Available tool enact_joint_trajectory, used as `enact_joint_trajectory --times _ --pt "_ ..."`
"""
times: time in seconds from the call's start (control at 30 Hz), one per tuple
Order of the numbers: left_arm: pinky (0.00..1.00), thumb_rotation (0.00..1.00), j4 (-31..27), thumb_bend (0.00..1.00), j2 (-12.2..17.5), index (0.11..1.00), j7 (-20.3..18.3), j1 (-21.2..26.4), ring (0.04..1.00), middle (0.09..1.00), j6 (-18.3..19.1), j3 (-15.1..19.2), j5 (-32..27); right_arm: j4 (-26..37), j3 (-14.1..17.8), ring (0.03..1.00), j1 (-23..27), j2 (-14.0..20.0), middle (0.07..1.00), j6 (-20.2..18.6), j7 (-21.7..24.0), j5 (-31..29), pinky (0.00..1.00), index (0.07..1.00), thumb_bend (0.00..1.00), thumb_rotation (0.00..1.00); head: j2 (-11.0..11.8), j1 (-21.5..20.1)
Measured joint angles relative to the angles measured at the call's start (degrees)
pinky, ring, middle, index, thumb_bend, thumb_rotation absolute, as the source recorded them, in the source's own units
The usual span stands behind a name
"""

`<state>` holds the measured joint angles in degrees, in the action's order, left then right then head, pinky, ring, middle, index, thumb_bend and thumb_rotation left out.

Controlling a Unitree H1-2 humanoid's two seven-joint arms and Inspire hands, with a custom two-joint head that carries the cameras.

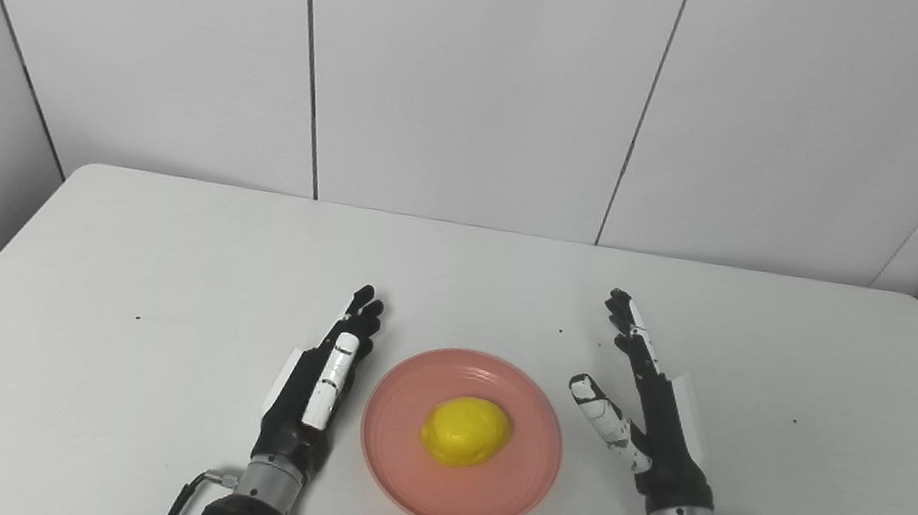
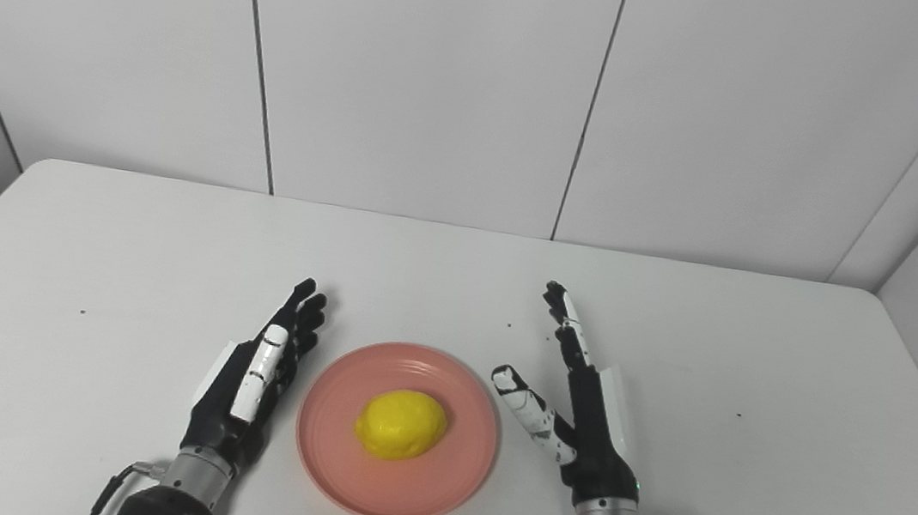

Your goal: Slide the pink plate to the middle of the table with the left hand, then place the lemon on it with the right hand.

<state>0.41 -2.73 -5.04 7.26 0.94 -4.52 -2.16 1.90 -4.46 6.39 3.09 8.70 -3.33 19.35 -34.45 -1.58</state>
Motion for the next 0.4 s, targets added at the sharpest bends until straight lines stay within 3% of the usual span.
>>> enact_joint_trajectory --times 0.2,0.4 --pt "1.0 1.0 0.01 0.61 0.57 1.0 -0.01 -0.28 1.0 1.0 -1.9 0.21 0.09 -0.91 0.39 0.95 -1.05 -1.01 0.932 -0.31 0.02 -1.4 0.96 0.956 0.66 0.99 -0.18 0.18" --pt "1.0 1.0 -0.03 0.64 1.54 1.0 -0.08 -1.08 1.0 1.0 -2.84 0.17 0.09 -0.58 0.88 0.992 -1.73 -2.5 0.951 -2.41 0.02 -3.33 1.0 0.96 0.65 0.96 -1.41 -0.09"
